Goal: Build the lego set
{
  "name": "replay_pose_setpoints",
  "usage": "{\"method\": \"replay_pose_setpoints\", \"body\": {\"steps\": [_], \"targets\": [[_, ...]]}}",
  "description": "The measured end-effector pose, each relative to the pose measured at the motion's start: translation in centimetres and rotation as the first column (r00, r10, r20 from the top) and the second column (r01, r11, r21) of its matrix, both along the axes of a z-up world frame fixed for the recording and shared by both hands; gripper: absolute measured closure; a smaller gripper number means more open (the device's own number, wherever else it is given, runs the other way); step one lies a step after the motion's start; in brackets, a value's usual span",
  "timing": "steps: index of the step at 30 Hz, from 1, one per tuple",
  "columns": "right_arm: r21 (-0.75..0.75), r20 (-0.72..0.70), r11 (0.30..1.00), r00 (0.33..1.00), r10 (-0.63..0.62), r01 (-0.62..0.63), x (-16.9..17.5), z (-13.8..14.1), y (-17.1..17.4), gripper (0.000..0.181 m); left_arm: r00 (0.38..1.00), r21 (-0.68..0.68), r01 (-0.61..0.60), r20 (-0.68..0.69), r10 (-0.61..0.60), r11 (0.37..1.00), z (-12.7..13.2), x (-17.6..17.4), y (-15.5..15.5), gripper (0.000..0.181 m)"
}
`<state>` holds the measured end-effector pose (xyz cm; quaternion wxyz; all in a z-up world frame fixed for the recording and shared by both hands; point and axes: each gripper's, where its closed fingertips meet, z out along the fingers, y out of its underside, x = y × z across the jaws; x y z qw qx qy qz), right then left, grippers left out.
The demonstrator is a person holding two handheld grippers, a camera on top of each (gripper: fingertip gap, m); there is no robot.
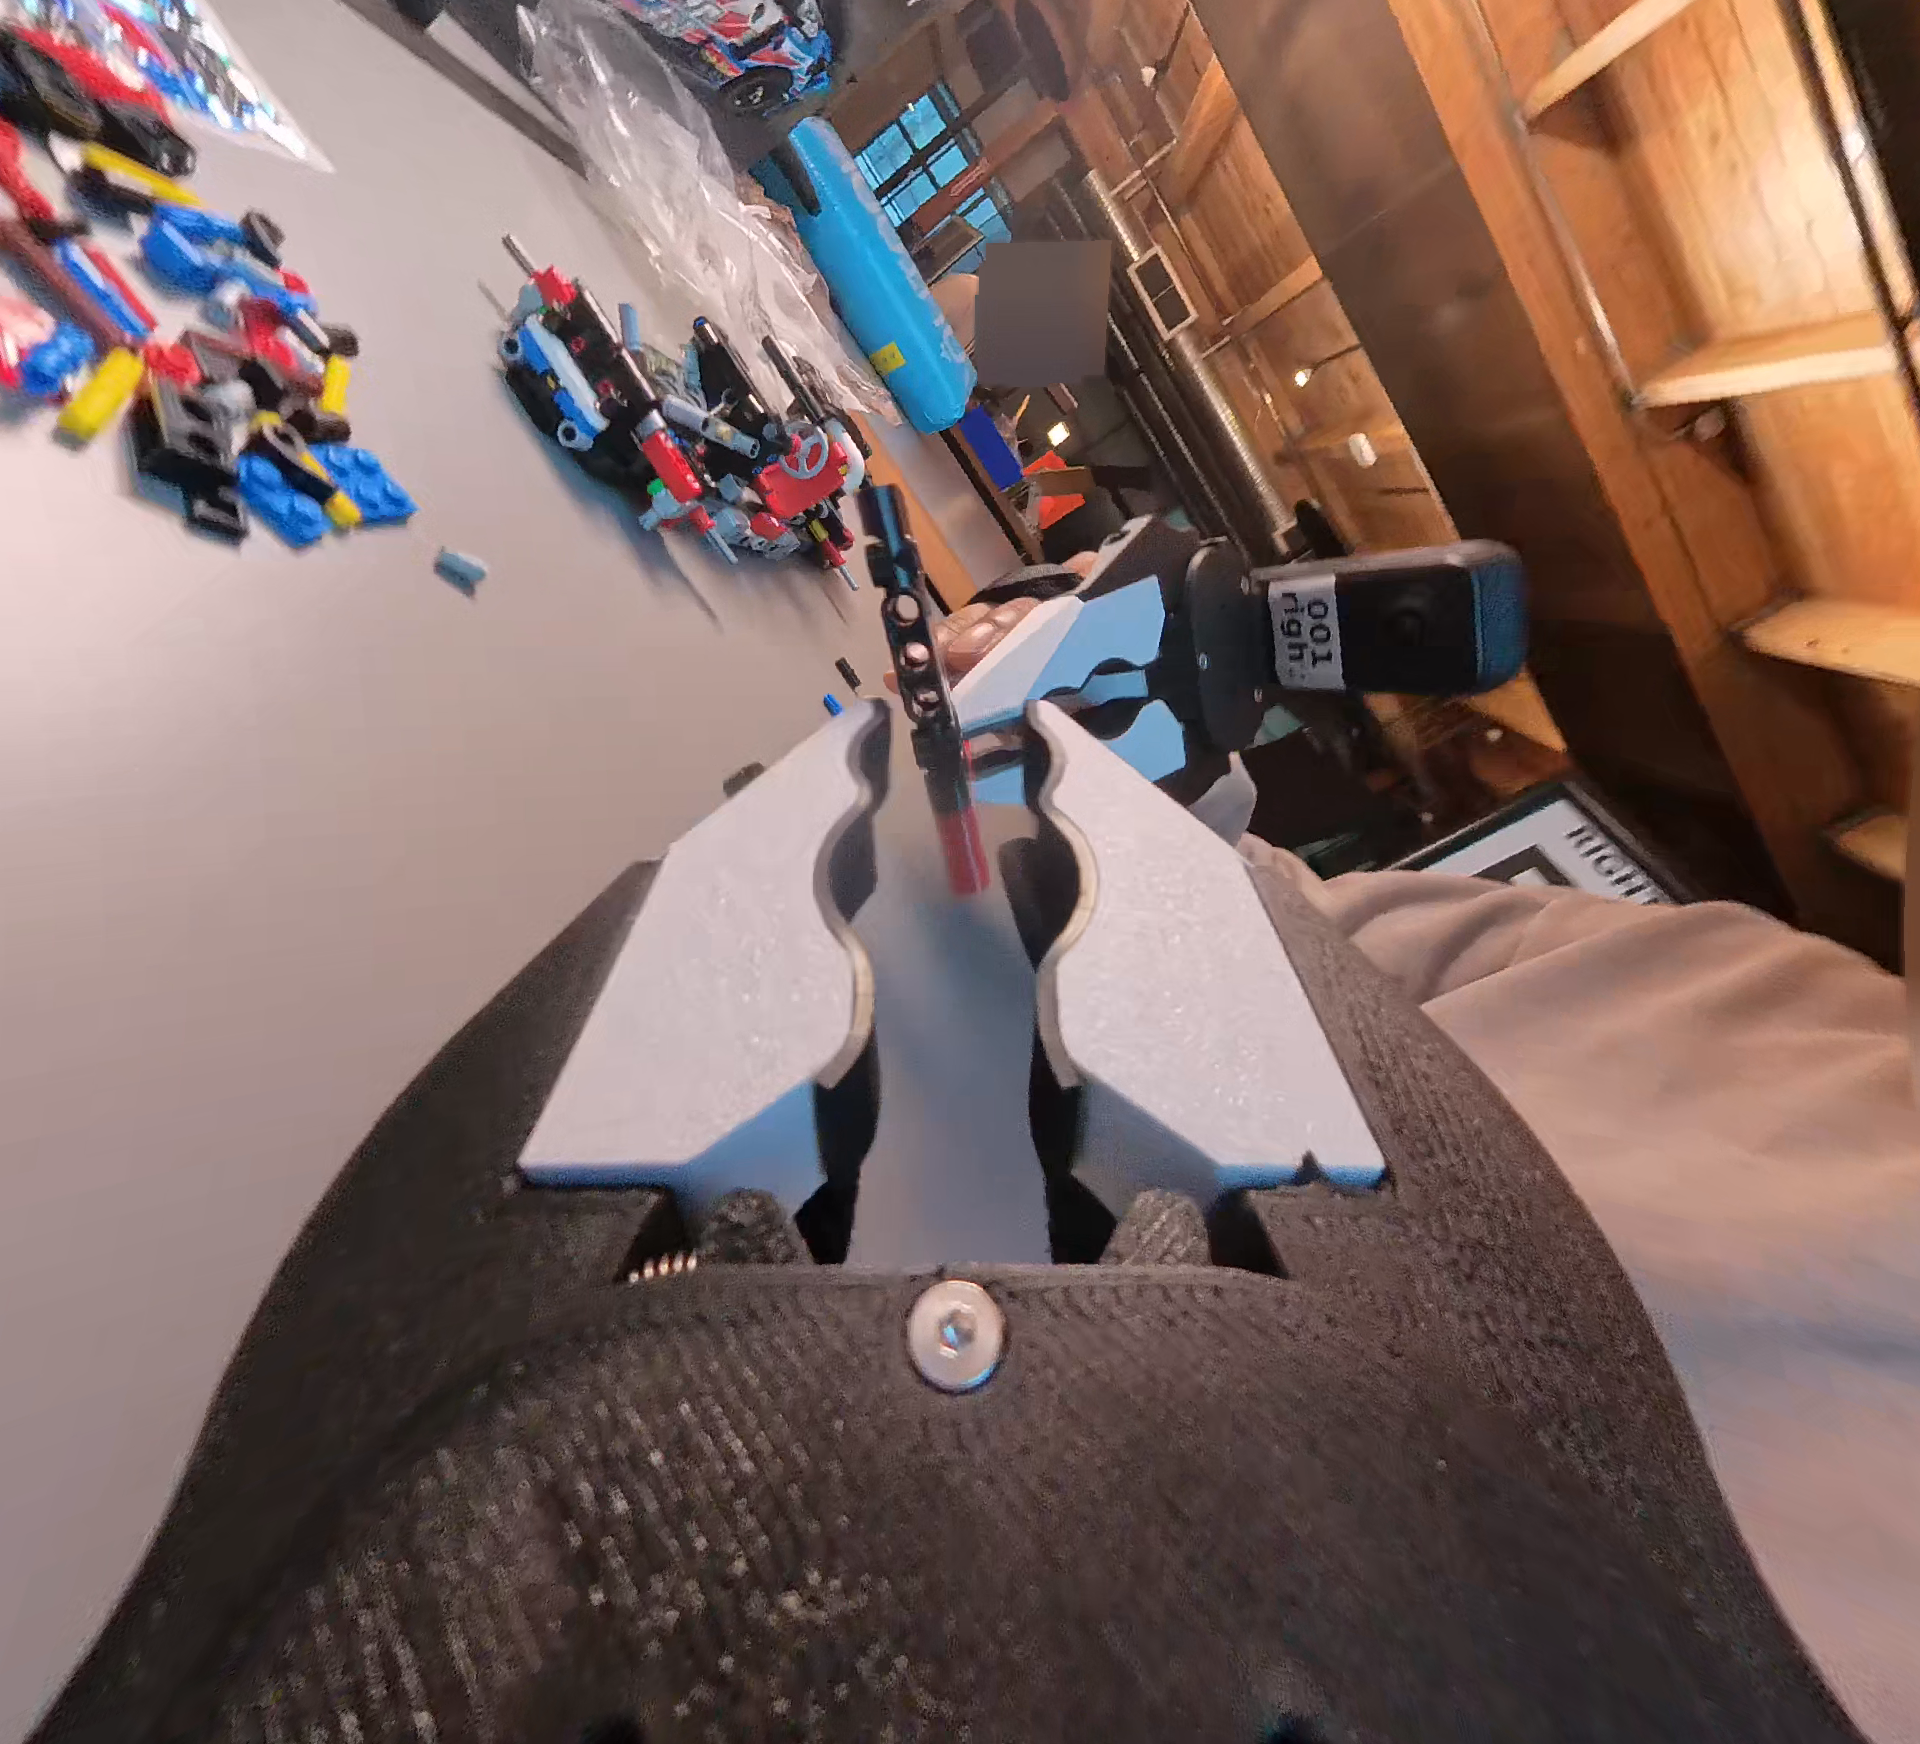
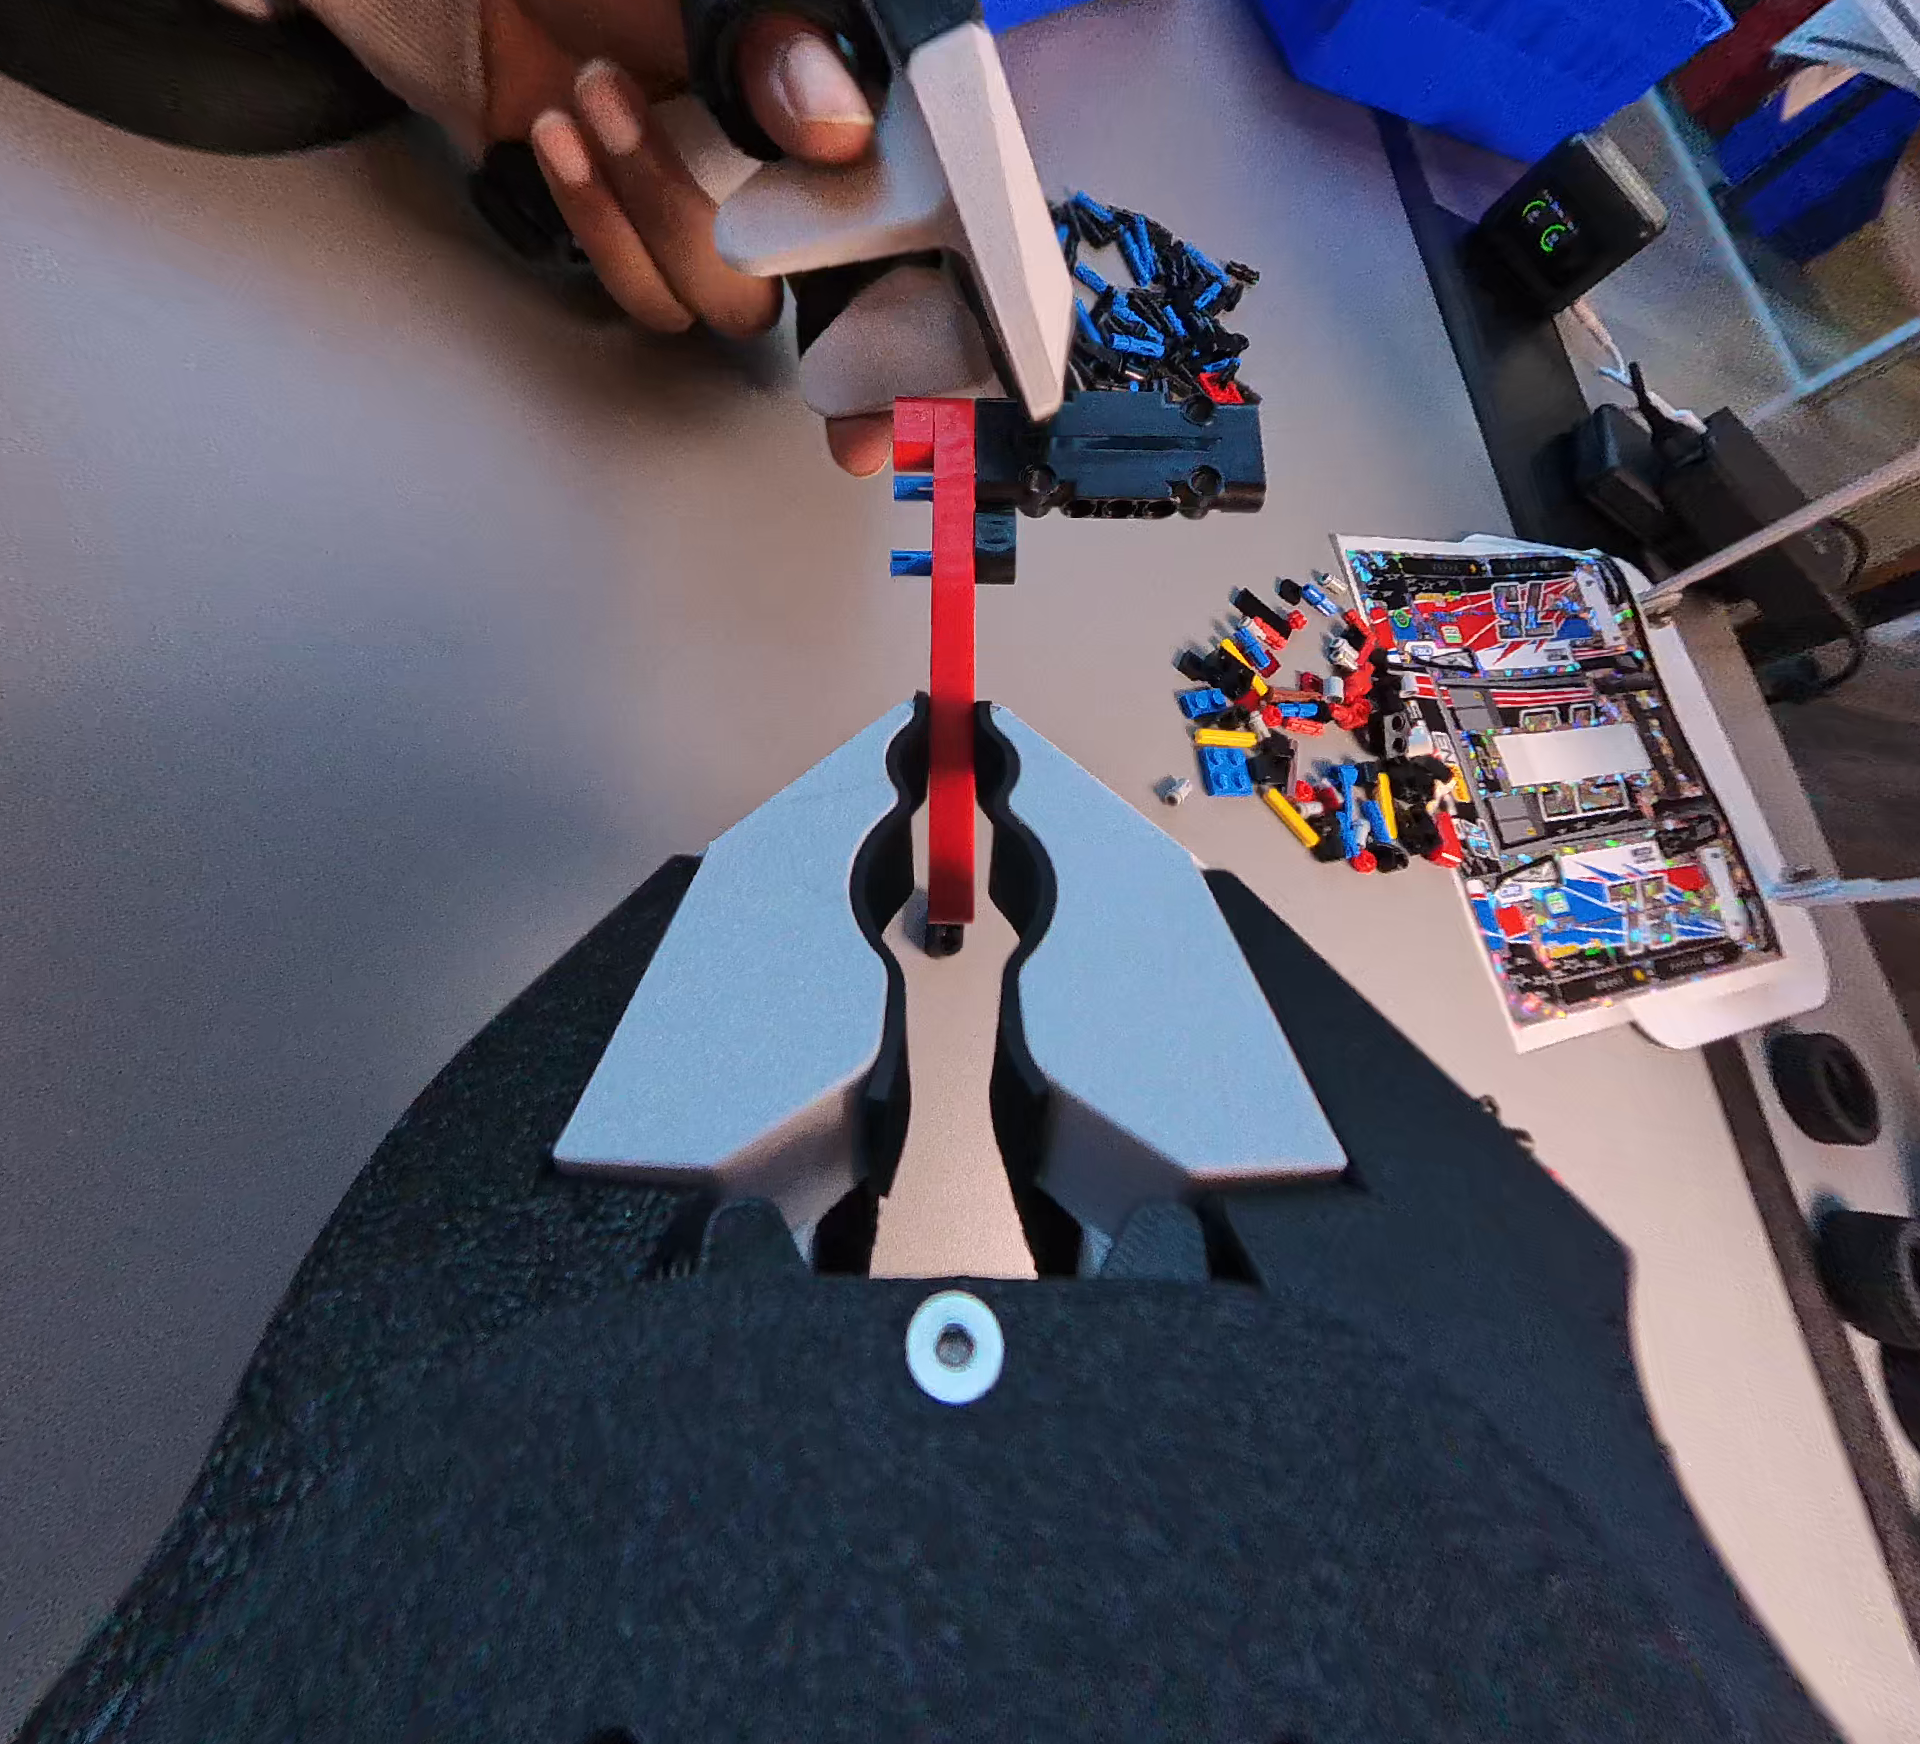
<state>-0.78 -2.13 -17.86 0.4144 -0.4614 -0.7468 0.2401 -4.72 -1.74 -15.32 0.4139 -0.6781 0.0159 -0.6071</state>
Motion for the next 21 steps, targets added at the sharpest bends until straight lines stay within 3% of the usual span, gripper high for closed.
{"method": "replay_pose_setpoints", "body": {"steps": [4,9,16,21], "targets": [[-0.239,-0.073,0.971,0.997,0.01,-0.028,1.0,1.6,0.2,0.176,0.981,0.233,-0.005,-0.19,0.05,0.972,1.6,0.0,-0.6,0.136],[-0.468,-0.11,0.877,0.991,0.07,-0.113,2.4,2.9,-0.7,0.176,0.893,0.465,0.092,-0.43,0.134,0.881,2.1,0.7,-1.8,0.133],[-0.659,-0.027,0.739,0.986,0.166,-0.142,3.7,1.4,-2.2,0.176,0.634,0.59,0.26,-0.702,0.325,0.764,-0.7,1.7,-1.9,0.139],[-0.745,0.03,0.654,0.973,0.227,-0.13,4.2,0.1,-3.3,0.176,0.558,0.616,0.343,-0.741,0.374,0.709,-1.3,2.4,-2.4,0.144]]}}
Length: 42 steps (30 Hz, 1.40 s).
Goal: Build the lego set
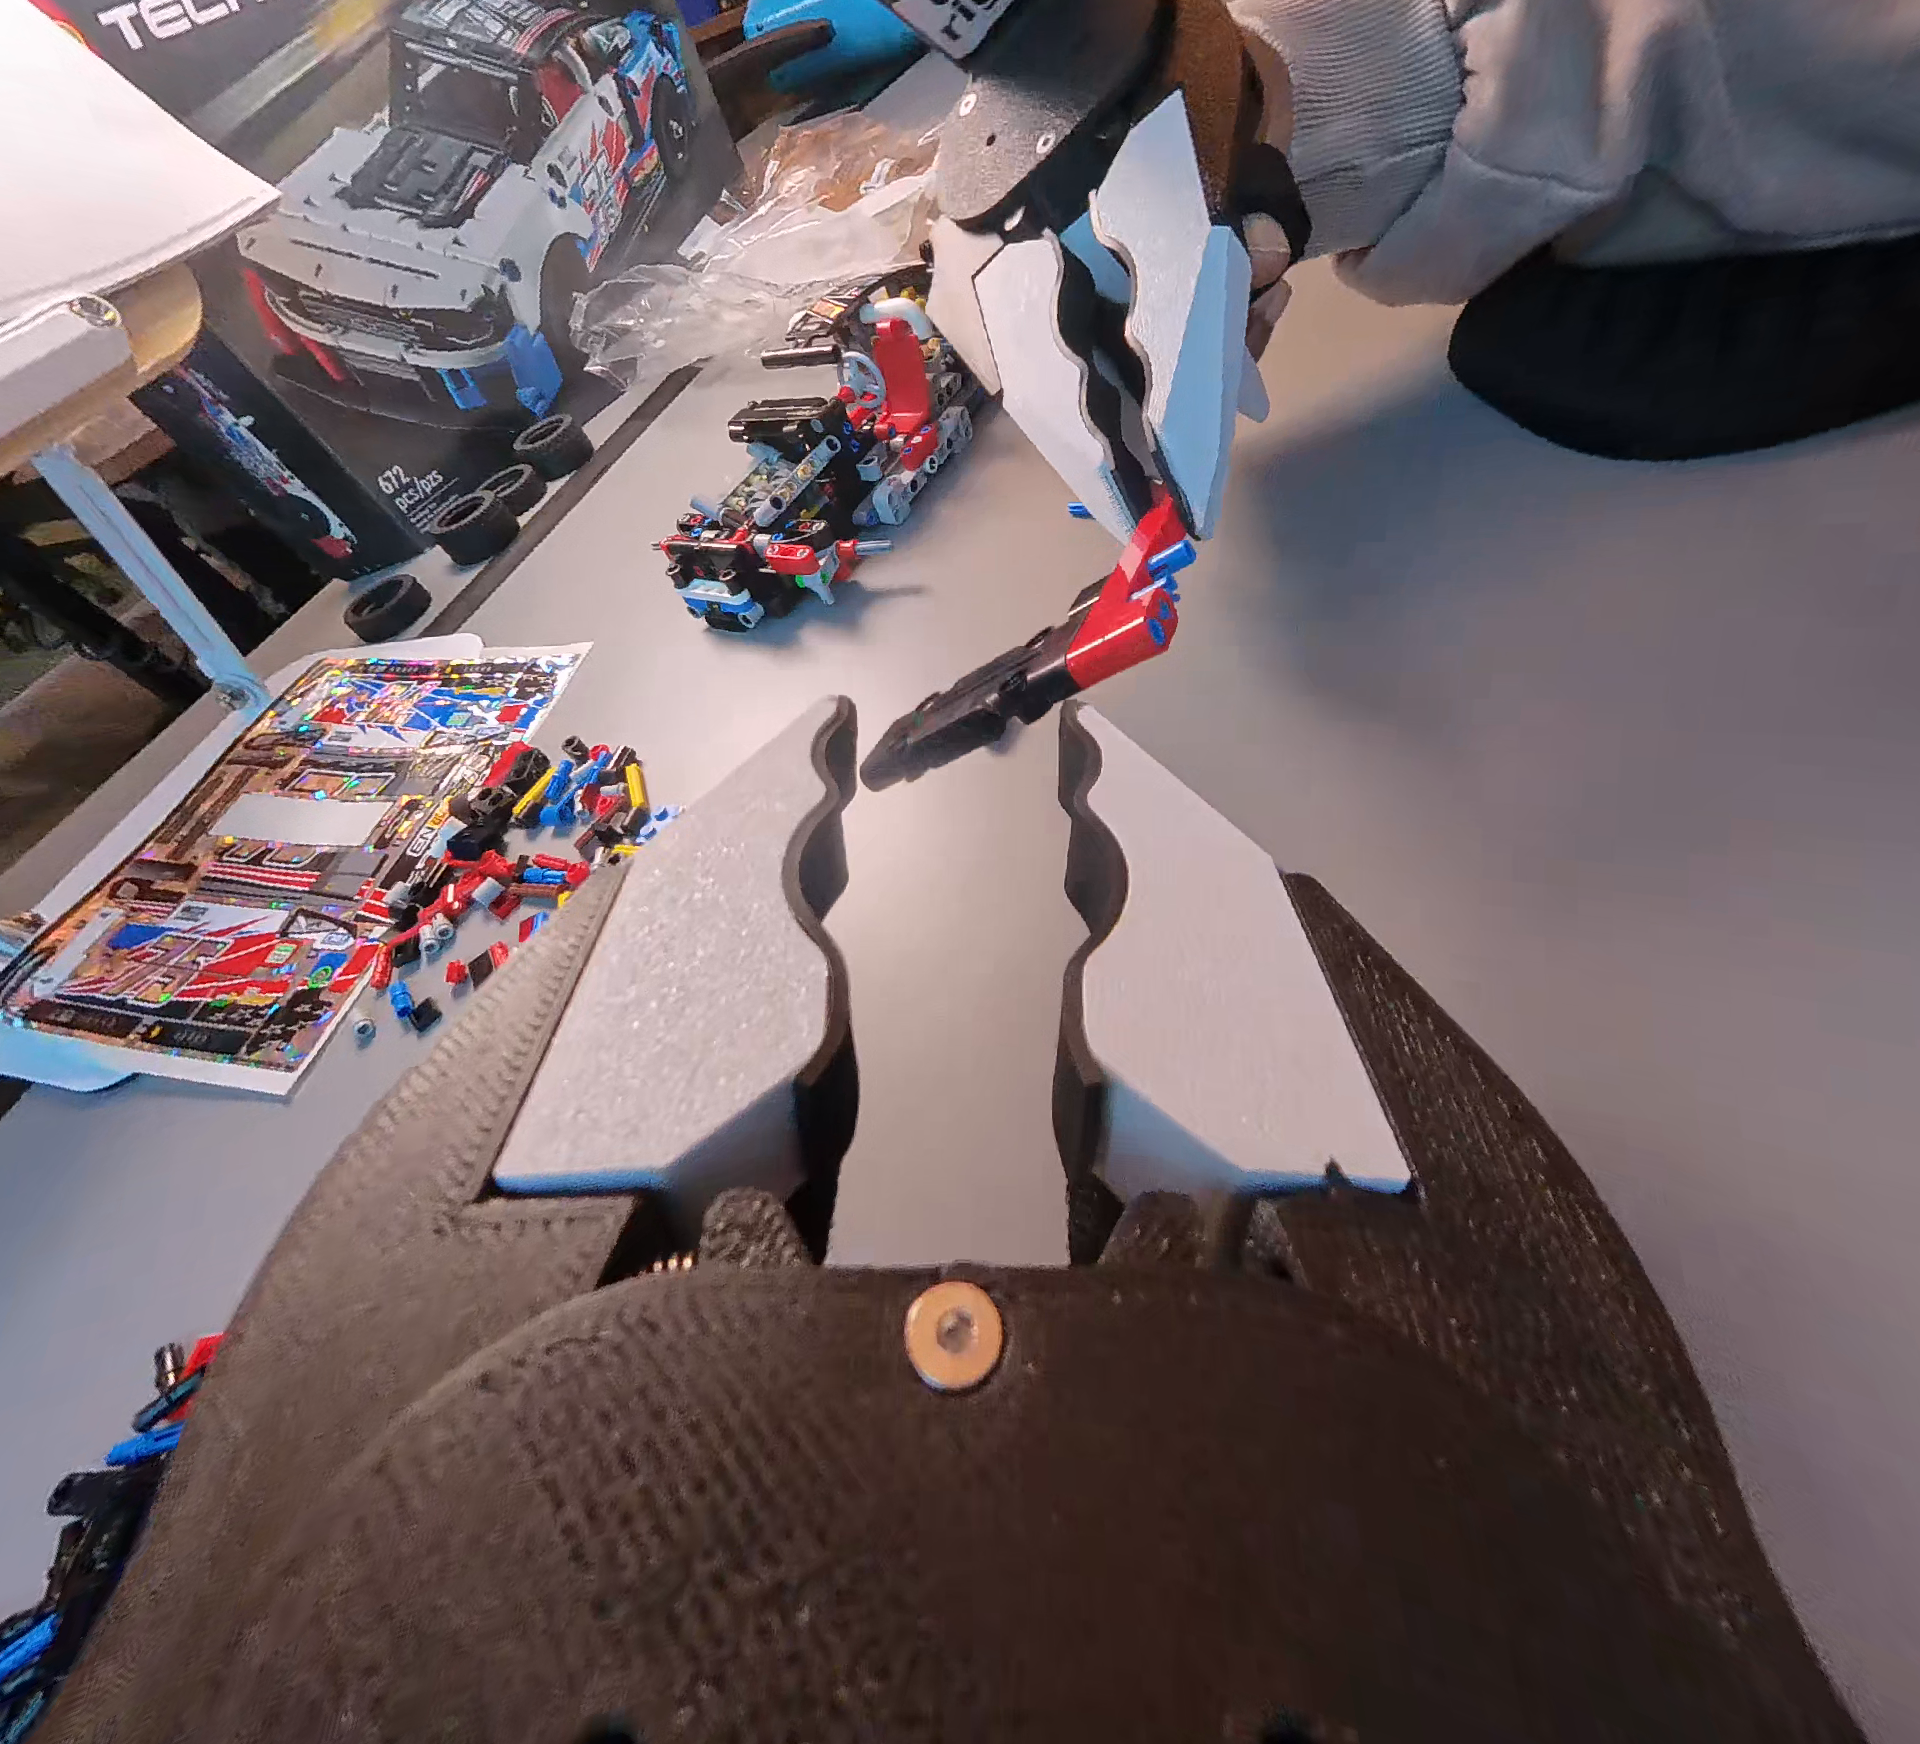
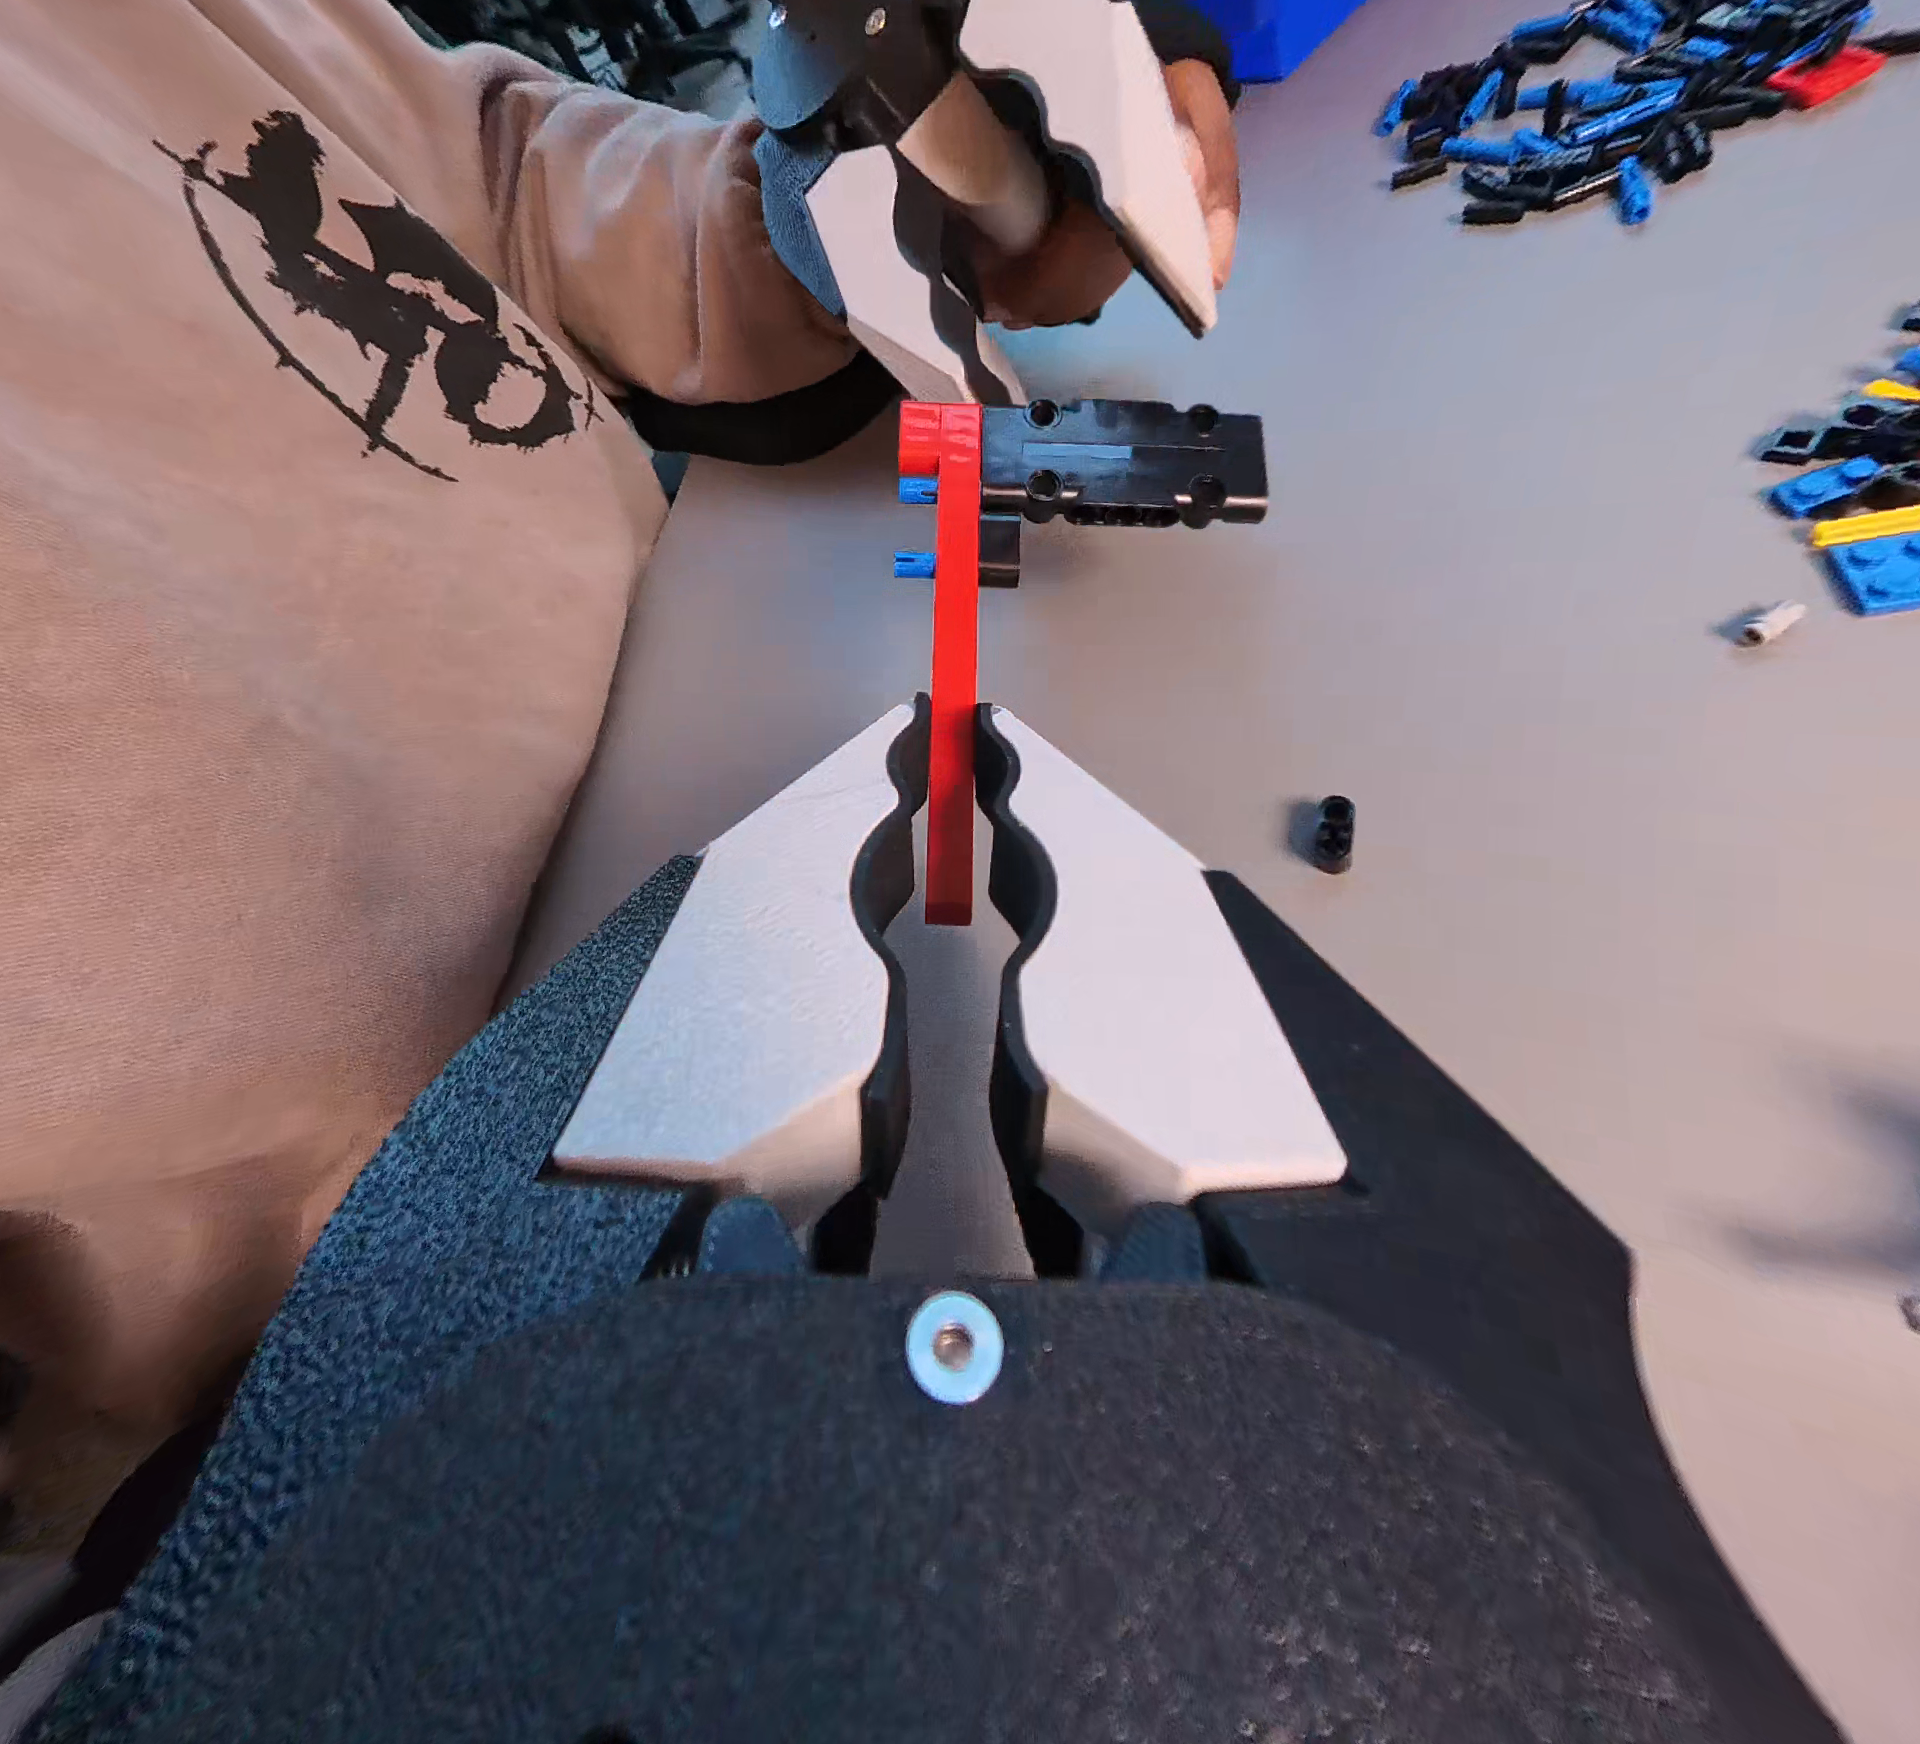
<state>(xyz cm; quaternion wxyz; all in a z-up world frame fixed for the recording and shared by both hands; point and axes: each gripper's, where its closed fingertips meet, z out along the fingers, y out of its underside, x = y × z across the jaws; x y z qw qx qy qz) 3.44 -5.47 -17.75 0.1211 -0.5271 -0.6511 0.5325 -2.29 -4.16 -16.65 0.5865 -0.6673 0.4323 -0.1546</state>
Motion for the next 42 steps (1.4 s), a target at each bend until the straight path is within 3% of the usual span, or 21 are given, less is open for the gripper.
{"method": "replay_pose_setpoints", "body": {"steps": [4,22,28,31,35,38,40,42], "targets": [[-0.04,0.024,0.999,1.0,0.016,-0.015,0.1,-0.1,-0.4,0.177,0.998,0.02,0.054,-0.032,-0.054,0.998,-0.2,0.7,-0.9,0.164],[-0.19,-0.06,0.982,0.998,-0.012,0.0,-0.1,2.3,0.0,0.176,0.996,0.047,0.086,-0.019,-0.086,0.995,0.7,0.9,-1.6,0.172],[-0.271,-0.051,0.962,0.997,-0.052,0.036,-0.5,2.8,0.7,0.175,0.996,0.004,0.092,0.008,-0.092,0.996,0.5,0.7,-1.4,0.173],[-0.271,-0.046,0.962,0.998,-0.048,0.034,-0.5,2.7,0.6,0.175,0.985,-0.132,0.124,0.135,-0.106,0.984,0.3,0.8,-1.4,0.171],[-0.169,-0.085,0.984,0.994,-0.072,0.057,-0.6,2.9,1.0,0.175,0.885,-0.386,0.248,0.464,-0.046,0.889,1.5,0.2,-1.1,0.162],[-0.04,-0.13,0.996,0.988,-0.081,0.076,-0.8,3.1,1.1,0.175,0.725,-0.485,0.406,0.687,0.05,0.775,2.7,-0.4,-0.7,0.153],[0.016,-0.174,0.996,0.981,-0.088,0.093,-0.7,3.5,1.4,0.176,0.613,-0.484,0.473,0.781,0.12,0.736,3.7,-1.3,-0.2,0.151],[0.05,-0.211,0.993,0.973,-0.094,0.107,-0.7,3.9,1.6,0.176,0.592,-0.519,0.479,0.787,0.175,0.708,3.2,-1.7,0.3,0.151]]}}
